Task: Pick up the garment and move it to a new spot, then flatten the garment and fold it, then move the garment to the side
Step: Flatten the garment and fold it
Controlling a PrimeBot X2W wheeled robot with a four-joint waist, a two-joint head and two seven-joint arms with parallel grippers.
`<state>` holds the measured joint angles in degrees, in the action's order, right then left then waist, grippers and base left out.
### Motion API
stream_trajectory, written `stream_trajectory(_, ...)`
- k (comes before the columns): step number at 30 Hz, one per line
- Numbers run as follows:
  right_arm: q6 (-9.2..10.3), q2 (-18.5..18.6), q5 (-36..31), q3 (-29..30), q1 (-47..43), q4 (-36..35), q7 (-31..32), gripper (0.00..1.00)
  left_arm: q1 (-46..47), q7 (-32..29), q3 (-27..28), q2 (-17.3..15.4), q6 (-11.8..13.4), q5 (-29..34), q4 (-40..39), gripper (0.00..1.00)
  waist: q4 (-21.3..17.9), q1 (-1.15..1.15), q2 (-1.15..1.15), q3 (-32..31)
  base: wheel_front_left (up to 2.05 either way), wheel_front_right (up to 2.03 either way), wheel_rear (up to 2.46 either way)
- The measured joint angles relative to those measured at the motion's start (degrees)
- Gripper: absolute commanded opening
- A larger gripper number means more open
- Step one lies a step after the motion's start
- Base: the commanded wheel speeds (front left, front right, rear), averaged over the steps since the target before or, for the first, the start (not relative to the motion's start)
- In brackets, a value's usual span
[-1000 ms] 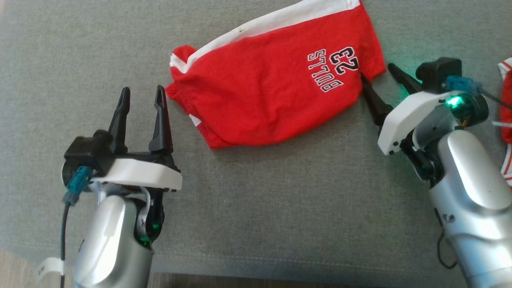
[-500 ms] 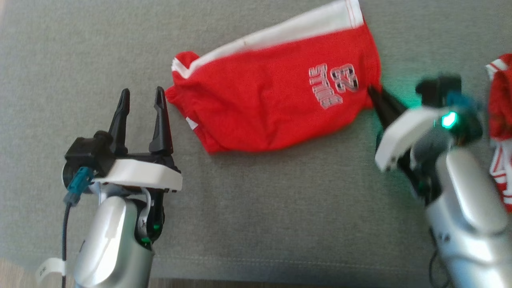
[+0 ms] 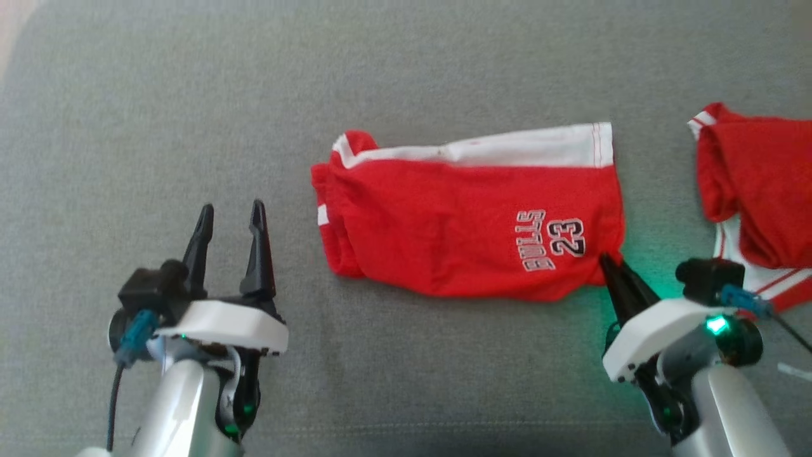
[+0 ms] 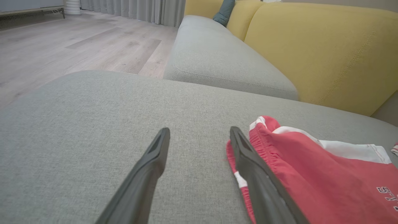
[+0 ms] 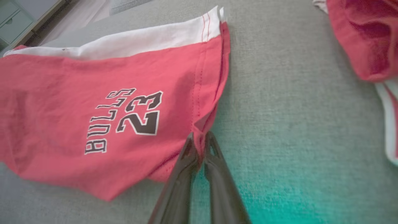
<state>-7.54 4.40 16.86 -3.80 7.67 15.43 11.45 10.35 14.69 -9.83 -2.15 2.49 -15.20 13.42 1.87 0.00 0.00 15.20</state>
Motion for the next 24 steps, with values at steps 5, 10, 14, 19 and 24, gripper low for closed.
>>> stream_trajectory(5,0.0,-0.3,-0.4,1.1,-1.5,0.1,-0.5,0.0,-1.6,0.0,0.0,0.0,0.0,0.0,0.5,1.0,-0.7,0.0,0.0,-2.2,0.0,0.0,0.0)
stream_trajectory(10,0.0,-0.4,-0.9,1.9,-1.4,0.6,-0.5,0.0,-2.0,0.0,-0.4,0.0,0.0,0.0,0.9,1.0,-0.6,0.0,0.0,-2.7,0.0,0.0,0.0)
stream_trajectory(14,0.0,-0.1,-2.0,0.3,-0.6,0.2,-0.5,0.0,-2.0,0.0,-0.7,0.0,0.0,0.0,1.1,1.0,0.0,0.0,0.0,-3.0,0.0,0.0,0.0)
stream_trajectory(19,0.0,0.0,-2.7,-7.1,5.2,-3.5,0.8,0.0,-1.9,0.0,-1.5,0.0,0.0,-0.1,1.4,1.0,0.9,0.0,0.0,-4.1,0.0,0.0,0.0)
stream_trajectory(24,0.0,-0.1,-0.2,-17.0,10.1,-4.7,2.0,0.0,-1.9,0.0,-3.0,0.0,0.1,-1.0,1.5,1.0,2.7,0.0,0.0,-5.2,0.0,0.0,0.0)
